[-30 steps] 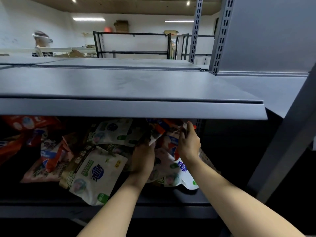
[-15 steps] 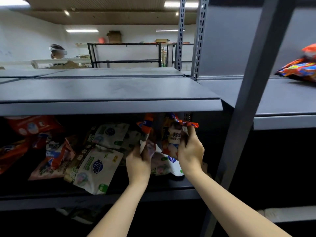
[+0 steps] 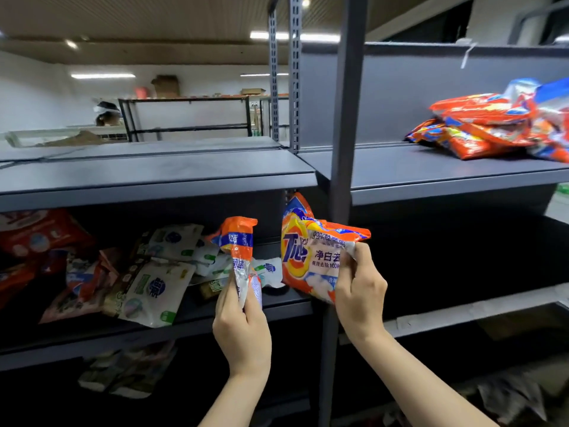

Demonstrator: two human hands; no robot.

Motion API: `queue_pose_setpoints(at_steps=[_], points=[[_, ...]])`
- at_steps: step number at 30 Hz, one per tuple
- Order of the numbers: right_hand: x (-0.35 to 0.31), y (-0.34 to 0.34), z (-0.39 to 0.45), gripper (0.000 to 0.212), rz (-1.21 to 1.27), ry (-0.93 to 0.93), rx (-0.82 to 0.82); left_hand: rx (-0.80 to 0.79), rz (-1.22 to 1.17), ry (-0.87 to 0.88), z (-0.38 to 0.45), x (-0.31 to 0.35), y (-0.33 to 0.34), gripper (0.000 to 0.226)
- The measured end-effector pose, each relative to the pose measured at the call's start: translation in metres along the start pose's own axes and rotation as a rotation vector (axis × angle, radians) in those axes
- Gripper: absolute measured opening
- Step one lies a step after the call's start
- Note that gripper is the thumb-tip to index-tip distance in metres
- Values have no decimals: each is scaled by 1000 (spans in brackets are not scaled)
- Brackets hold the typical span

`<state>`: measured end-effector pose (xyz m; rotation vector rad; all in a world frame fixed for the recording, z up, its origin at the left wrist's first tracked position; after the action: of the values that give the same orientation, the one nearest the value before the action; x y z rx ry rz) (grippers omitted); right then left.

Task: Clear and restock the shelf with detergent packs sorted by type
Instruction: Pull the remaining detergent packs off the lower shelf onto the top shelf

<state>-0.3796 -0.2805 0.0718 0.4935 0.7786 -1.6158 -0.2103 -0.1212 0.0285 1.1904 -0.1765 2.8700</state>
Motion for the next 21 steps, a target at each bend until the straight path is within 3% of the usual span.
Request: queue_pose_setpoints(at_steps=[3,6,8,12,14,21], points=[[-2,-43,2,16,7,-39,97,13,-35,23,-8,36,-3,40],[-2,-85,9,17,37,-73,189,36,-94,133,-17,82,-5,53],[1,-111,18,15,50,-85,244,70,-111,227,-22,110,-1,48],[8,-164,43,38,115,-96,341,156,-112,475,-37,166,17,37],[21,-189,61,38,134,-89,362,189,-127,544,-41,190,36,33],[83,-278,138,35,106,-128,379,308,-190,552,-50,264,124,33]])
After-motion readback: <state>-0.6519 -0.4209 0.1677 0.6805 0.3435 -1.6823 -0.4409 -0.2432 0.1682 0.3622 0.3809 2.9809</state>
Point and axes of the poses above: each hand's wrist, its own z-axis towards the middle knuckle, its own y-axis out of the palm, x = y × z, the point moved 10 cm from there along z, towards the middle knuckle, and after that the axes turned 9 degrees about y, right-handed, at the moved point
